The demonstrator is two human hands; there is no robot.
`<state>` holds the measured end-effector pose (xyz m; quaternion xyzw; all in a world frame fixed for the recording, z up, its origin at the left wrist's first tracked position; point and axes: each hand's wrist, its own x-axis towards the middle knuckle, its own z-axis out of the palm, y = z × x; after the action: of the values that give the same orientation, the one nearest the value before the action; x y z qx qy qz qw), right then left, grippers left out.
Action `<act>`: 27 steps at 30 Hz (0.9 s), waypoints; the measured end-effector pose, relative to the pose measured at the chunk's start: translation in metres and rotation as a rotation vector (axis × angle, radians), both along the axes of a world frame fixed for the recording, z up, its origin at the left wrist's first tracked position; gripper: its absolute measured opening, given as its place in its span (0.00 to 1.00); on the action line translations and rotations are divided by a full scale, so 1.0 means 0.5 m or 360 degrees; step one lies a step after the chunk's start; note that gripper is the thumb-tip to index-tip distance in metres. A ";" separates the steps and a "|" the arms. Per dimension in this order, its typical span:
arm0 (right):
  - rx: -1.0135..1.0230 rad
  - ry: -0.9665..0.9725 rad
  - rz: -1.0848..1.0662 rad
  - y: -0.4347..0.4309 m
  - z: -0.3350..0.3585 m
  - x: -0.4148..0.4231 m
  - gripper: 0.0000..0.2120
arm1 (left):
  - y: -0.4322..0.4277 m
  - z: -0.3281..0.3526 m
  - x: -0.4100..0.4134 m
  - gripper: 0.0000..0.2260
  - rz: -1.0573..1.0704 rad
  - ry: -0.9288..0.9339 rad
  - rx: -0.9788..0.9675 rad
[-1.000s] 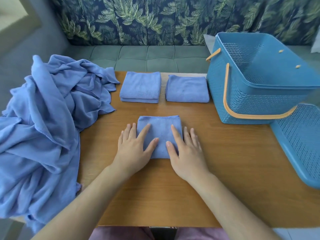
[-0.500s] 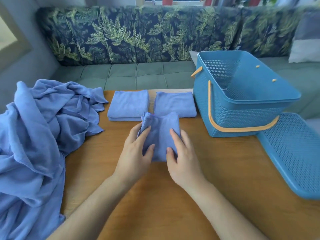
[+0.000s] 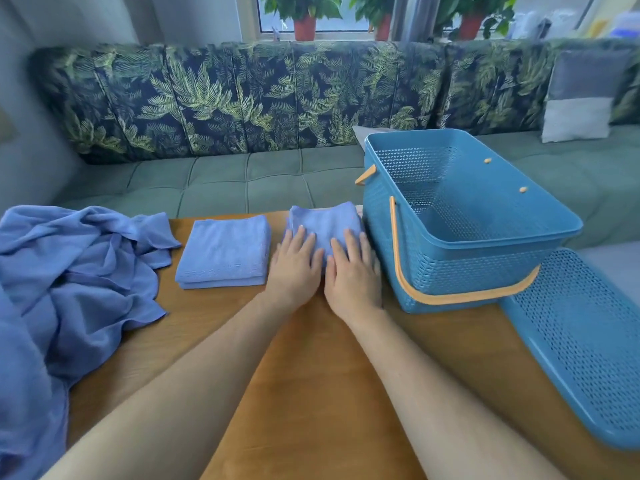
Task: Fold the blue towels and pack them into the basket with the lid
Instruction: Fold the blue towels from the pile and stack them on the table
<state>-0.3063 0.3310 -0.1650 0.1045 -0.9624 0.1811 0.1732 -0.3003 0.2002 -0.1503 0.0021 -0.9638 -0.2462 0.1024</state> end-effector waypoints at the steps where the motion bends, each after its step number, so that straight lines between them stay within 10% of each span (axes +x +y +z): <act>1: -0.0015 0.0030 -0.0006 0.001 -0.016 0.007 0.21 | 0.003 -0.019 0.005 0.26 -0.0071 0.0079 -0.0022; 27: -0.0030 0.0457 0.0735 -0.237 0.142 0.278 0.21 | -0.236 0.111 0.414 0.22 0.0558 0.0508 -0.0160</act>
<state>-0.1675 0.2126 -0.0938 0.3443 -0.8769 0.2080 0.2630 -0.0935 0.0819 -0.0946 0.1254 -0.9313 -0.1737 0.2944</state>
